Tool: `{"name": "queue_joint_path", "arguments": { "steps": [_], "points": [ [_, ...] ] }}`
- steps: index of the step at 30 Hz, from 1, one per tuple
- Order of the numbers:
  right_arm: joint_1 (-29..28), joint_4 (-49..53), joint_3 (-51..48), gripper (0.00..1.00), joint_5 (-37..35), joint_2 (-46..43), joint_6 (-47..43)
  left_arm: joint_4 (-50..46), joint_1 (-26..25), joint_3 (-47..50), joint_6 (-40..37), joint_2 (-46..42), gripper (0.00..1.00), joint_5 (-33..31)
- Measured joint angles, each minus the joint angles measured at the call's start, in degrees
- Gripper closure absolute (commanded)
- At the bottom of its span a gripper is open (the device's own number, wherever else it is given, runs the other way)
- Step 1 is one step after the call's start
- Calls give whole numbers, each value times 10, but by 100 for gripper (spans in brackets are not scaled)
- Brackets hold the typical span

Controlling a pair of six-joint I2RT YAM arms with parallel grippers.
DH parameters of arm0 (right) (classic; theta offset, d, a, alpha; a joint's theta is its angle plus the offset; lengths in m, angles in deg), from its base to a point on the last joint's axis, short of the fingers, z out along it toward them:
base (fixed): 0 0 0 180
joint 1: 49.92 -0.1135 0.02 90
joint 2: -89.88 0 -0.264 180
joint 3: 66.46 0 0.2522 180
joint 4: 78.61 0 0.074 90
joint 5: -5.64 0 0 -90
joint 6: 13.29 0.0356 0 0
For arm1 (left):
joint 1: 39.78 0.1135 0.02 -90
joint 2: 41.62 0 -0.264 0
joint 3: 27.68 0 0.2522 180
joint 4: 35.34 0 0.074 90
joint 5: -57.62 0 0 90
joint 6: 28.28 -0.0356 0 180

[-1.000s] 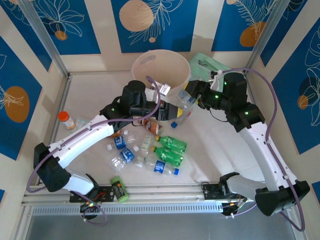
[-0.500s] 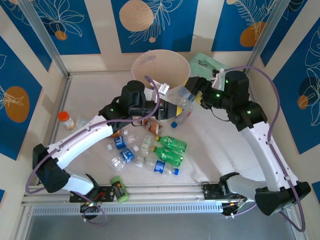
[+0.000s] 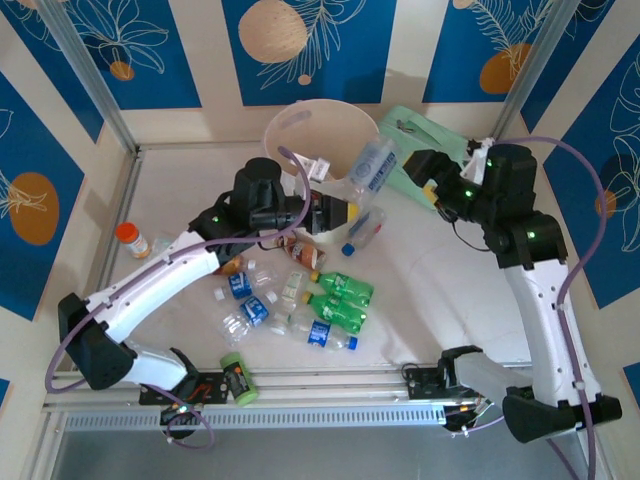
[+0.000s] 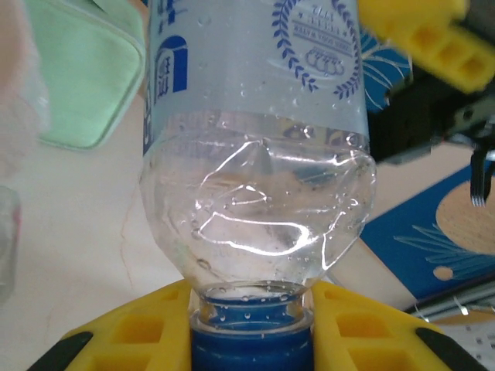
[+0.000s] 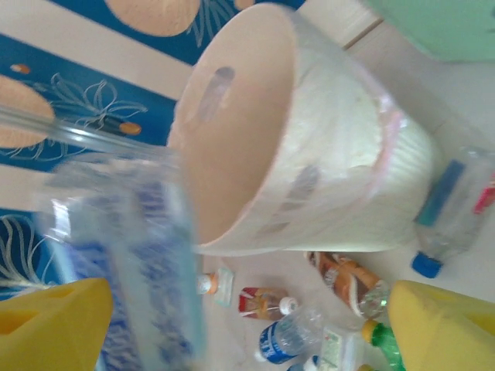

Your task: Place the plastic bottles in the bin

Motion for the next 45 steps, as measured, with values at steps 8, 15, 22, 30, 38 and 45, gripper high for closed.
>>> {"name": "queue_joint_path", "arguments": {
  "steps": [8,15,22,30,38,45],
  "points": [
    [10,36,-46,8,-2,-13,-8,-30,39,-107,13,9,73,-34],
    [12,45,-58,9,-2,-13,-9,-48,75,-160,84,58,74,-72],
    [14,44,-75,9,-2,-13,-9,-63,110,-179,170,118,74,-96],
    [26,44,-108,9,0,-12,-13,-118,123,-264,185,181,75,-97],
    [35,45,-133,9,2,-9,-13,-147,128,-276,195,224,75,-91],
    [38,44,-140,9,2,-7,-12,-152,128,-276,202,229,55,-80]
  ]
}}
